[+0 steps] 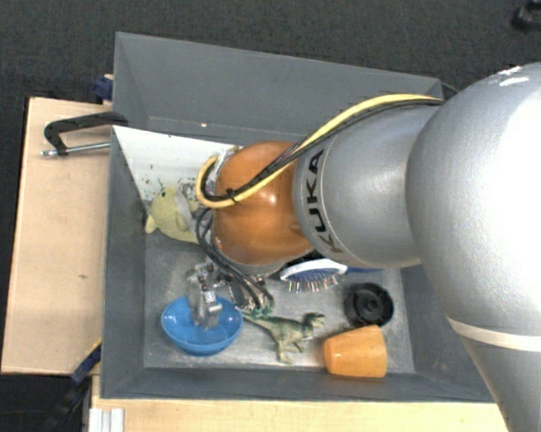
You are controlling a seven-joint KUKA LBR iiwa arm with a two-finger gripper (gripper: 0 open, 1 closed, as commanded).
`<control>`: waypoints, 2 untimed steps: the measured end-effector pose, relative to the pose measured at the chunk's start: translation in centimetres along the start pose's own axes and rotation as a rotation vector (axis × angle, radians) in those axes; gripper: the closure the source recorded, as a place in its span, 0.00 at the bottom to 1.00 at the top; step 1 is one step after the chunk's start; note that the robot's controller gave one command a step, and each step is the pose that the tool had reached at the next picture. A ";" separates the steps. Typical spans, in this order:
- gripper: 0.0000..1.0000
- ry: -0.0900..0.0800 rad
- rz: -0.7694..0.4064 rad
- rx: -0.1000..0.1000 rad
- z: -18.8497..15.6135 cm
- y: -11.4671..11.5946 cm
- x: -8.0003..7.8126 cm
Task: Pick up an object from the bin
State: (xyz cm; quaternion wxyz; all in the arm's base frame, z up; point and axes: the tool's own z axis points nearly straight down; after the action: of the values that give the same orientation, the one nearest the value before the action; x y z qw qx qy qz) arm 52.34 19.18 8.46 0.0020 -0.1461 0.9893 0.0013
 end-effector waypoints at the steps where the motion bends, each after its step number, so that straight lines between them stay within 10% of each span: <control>1: 0.00 0.001 0.000 0.000 0.0 0.0 0.0; 2: 1.00 0.001 0.000 0.000 0.0 0.0 0.0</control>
Offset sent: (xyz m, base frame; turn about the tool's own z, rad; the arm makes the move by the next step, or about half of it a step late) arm 0.0000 0.0000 0.0000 0.0000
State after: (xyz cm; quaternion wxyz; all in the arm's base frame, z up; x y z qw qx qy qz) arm 52.34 19.14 8.45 0.0016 -0.1460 0.9893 0.0010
